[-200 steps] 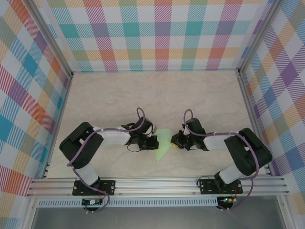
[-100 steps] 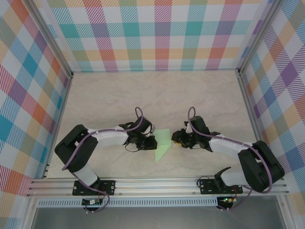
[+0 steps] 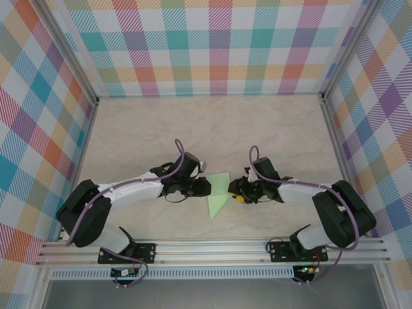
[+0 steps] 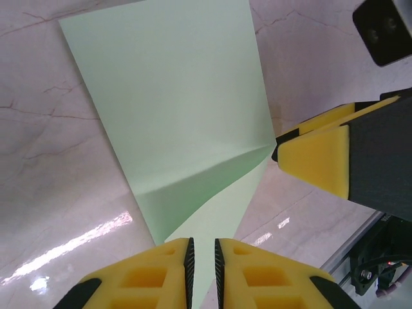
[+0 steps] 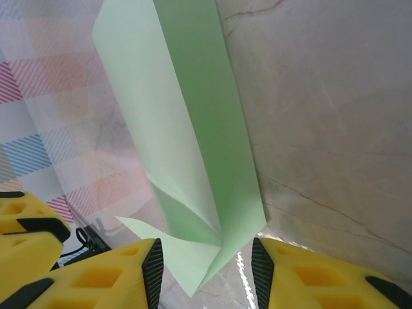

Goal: Fold a paper plane with a square sheet of paper (pick it up from the middle)
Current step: Third fold the triangle at the center of the table, then fourth fold the wing at the center of the table.

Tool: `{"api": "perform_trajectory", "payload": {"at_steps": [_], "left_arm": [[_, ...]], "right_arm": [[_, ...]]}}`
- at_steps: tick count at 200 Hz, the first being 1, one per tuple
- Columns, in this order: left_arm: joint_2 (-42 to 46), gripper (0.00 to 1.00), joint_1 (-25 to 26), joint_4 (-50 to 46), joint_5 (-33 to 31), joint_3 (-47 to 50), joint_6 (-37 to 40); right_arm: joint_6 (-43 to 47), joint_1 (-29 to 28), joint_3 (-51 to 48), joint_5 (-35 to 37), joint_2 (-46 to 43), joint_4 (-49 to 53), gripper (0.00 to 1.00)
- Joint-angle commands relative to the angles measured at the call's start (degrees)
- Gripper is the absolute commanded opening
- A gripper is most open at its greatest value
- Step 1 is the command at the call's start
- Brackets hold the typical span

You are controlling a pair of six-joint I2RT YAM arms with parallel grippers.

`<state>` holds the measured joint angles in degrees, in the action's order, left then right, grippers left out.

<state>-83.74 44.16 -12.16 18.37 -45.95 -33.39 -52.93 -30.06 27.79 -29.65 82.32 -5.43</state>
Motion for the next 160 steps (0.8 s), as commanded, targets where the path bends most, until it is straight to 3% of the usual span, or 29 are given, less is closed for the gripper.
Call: {"api": "perform_trajectory", "payload": {"at_steps": [1,70,133,160], "left_arm": [[4.0,0.2,0.6,-0.8,-1.9,1.6,-0.2],[10.6,0.33,6.0,1.3,-8.2,6.8,-3.5],[12.7,0.33,8.7,-0.1,-12.9,7.9,-5.3],[13.2,0.33,8.7,-1.0,-13.5,7.9,-5.3]], "right_arm": [[2.4,-0.7,2.4,-3.7,1.6,-3.5,0.44],[6.1,-2.0,5.5,-6.2,5.4,-2.6,0.4],[15.4,-2.5,6.0,-7.1,5.5,1.6,0.48],[19.3,-2.5,7.2,-7.0,6.2,3.9,0.47]]}}
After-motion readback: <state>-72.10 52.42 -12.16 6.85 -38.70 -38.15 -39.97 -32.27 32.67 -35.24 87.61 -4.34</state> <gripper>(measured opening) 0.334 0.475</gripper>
